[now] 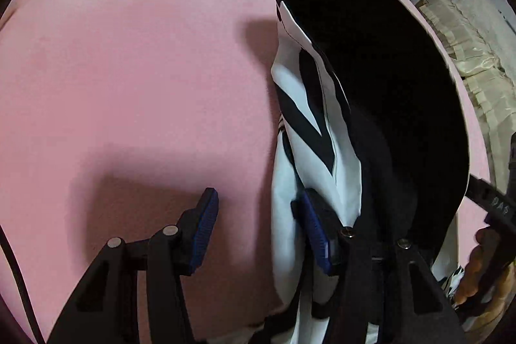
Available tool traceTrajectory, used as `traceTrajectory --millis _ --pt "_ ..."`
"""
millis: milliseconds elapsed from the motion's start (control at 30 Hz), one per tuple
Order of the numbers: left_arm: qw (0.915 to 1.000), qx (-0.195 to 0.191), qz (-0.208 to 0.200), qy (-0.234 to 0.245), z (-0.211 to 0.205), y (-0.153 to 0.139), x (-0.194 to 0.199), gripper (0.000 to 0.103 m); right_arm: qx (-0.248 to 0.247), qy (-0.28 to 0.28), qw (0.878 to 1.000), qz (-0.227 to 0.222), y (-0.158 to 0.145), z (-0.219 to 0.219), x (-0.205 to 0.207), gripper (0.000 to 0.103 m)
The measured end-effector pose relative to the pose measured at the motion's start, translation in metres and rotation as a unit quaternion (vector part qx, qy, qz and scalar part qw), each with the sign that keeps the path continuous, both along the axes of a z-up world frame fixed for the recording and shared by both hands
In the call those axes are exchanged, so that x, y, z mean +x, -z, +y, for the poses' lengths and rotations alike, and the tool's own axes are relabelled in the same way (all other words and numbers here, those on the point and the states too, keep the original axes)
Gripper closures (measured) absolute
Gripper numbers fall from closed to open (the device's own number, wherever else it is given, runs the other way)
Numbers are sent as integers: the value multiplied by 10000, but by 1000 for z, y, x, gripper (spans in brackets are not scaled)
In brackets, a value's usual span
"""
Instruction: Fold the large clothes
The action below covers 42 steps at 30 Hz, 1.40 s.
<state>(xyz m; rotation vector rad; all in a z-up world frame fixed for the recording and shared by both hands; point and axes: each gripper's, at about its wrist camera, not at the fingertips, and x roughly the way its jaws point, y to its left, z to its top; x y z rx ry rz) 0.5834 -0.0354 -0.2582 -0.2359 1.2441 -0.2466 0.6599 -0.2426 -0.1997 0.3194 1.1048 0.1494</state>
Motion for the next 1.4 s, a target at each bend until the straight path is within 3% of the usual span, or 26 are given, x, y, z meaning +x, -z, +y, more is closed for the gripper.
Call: traceTrajectory --millis 33,67,100,133,167,233,267,400,533,667,733,800,933,1067,1133,1233,1300,1400 --pt "9998 -182 -31 -20 0 -1 2 52 -17 -42 10000 -74 1 4 3 52" --pt "9994 -336 -42 -37 1 -2 2 60 -23 -74 9998 -184 1 10 5 55" --pt "9985 -548 -51 21 -2 -3 2 74 -43 -114 9997 -216 0 15 6 73" --pt "9983 -566 -79 136 -8 -4 1 103 -75 -163 9996 -207 0 19 8 88" --pt "9990 -341 -188 218 -14 -8 -1 101 -175 -243 9994 -174 -1 25 9 102" --pt "9971 198 -592 443 -30 -19 -11 102 -575 -324 9975 -251 -7 37 7 102" --pt "9962 234 -727 423 -32 -24 -16 103 -724 -388 9959 -381 -13 42 4 102" --pt "9926 140 -1195 143 -25 -51 -33 103 -606 -374 9931 -929 -45 40 -19 102" --pt "9837 -66 -1790 139 -8 -89 -69 103 -466 -559 9840 -1628 -84 32 -61 102" --pt "9711 -484 -2333 160 14 -119 -127 103 -490 -995 9622 -2487 -121 25 -130 102" --pt "9642 -713 -2540 261 27 -125 -165 103 -638 -1321 9473 -2848 -130 26 -174 102" --pt "9630 -836 -2533 395 30 -121 -187 103 -911 -1549 9373 -2986 -127 32 -207 102" --pt "9716 -773 -2086 810 38 -91 -234 99 -1389 -2152 9306 -2615 -87 44 -267 102" --pt "9857 -602 -1291 899 39 -49 -262 96 -1461 -2382 9442 -1741 -43 56 -295 98" --pt "9895 -482 -983 943 38 -33 -272 95 -1216 -2399 9536 -1355 -35 54 -299 98" --pt "9902 -548 -897 922 43 -27 -286 85 -834 -2216 9654 -1088 -45 44 -293 93" --pt "9897 -648 -932 871 48 -29 -294 82 -394 -1965 9751 -954 -61 32 -281 76" --pt "9890 -735 -981 826 51 -27 -300 78 300 -1681 9814 -873 -79 27 -261 59"
